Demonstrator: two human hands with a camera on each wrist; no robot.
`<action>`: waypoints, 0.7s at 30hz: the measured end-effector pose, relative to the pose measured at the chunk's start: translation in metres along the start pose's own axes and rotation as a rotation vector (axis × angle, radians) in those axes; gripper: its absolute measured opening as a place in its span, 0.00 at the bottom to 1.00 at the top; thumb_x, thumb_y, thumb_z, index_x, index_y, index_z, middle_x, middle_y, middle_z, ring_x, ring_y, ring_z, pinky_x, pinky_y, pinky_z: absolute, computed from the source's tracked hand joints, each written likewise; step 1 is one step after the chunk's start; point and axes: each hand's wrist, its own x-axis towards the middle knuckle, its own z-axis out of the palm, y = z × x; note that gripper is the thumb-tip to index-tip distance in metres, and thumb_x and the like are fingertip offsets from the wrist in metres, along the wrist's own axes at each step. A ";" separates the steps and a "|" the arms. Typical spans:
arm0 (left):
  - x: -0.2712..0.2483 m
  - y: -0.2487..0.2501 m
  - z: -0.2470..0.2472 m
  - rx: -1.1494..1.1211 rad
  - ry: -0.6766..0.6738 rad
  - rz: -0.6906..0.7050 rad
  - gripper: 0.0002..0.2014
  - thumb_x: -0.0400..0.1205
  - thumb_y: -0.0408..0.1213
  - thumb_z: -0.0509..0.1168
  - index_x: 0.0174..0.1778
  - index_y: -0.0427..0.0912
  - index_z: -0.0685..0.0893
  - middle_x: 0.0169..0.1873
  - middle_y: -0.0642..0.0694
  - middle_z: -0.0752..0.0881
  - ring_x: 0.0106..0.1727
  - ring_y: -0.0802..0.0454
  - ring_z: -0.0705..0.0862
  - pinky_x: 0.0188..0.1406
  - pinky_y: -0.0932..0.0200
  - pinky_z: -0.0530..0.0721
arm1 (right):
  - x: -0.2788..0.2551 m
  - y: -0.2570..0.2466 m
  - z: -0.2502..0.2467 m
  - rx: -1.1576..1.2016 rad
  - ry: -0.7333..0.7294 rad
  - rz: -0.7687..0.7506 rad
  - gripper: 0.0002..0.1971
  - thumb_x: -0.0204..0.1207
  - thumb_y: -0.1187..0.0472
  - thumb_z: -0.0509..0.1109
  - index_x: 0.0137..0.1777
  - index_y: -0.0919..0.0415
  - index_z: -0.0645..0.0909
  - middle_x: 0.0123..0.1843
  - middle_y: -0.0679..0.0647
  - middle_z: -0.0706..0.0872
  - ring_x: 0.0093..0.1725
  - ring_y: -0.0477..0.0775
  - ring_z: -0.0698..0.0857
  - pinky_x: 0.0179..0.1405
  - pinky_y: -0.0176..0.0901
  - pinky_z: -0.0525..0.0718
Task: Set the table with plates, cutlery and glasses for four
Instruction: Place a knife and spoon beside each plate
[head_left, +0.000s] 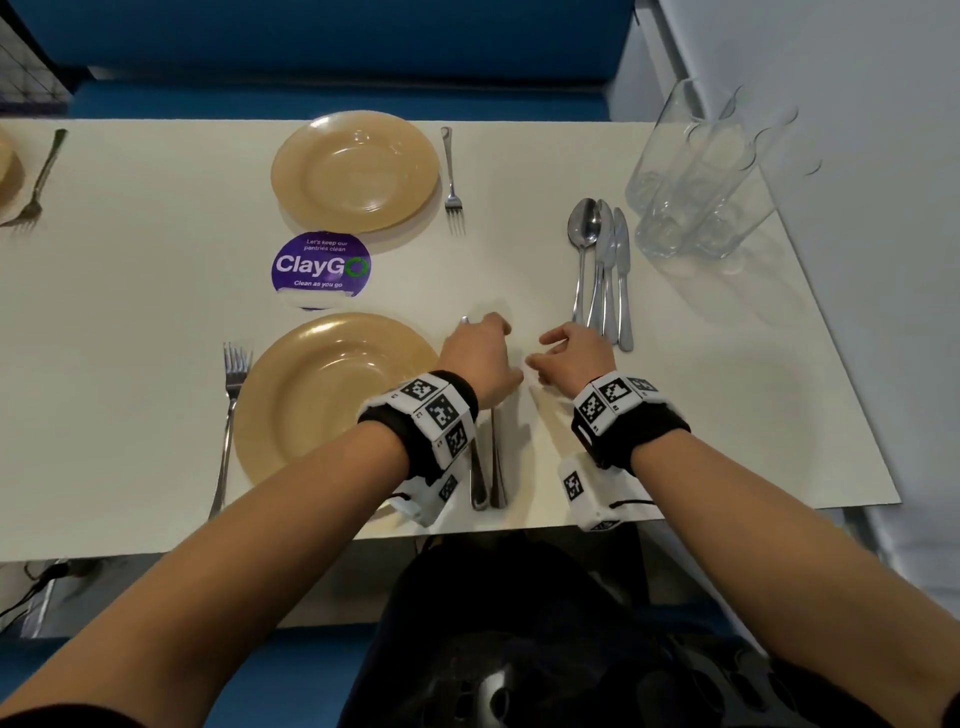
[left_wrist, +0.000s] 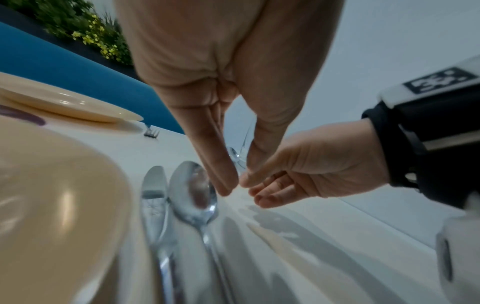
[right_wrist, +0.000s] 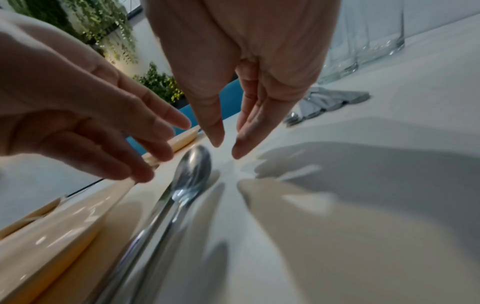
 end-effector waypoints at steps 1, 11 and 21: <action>0.010 0.008 -0.002 -0.051 0.005 0.002 0.24 0.77 0.39 0.68 0.69 0.41 0.73 0.56 0.40 0.85 0.60 0.42 0.83 0.58 0.52 0.83 | 0.009 -0.001 -0.009 0.005 0.033 0.001 0.14 0.71 0.61 0.74 0.56 0.60 0.80 0.39 0.54 0.87 0.41 0.55 0.89 0.46 0.44 0.86; 0.117 0.078 0.007 -0.013 -0.035 0.003 0.22 0.80 0.40 0.68 0.68 0.37 0.73 0.60 0.39 0.82 0.61 0.43 0.82 0.56 0.55 0.80 | 0.084 -0.002 -0.081 -0.160 0.208 0.100 0.15 0.74 0.64 0.70 0.60 0.64 0.82 0.58 0.60 0.87 0.58 0.58 0.85 0.55 0.41 0.79; 0.174 0.080 0.027 0.025 -0.104 -0.164 0.16 0.80 0.36 0.65 0.26 0.40 0.72 0.28 0.46 0.78 0.45 0.42 0.85 0.32 0.60 0.76 | 0.115 0.012 -0.084 -0.237 0.131 0.198 0.11 0.70 0.63 0.71 0.45 0.73 0.86 0.41 0.63 0.89 0.42 0.62 0.87 0.42 0.45 0.84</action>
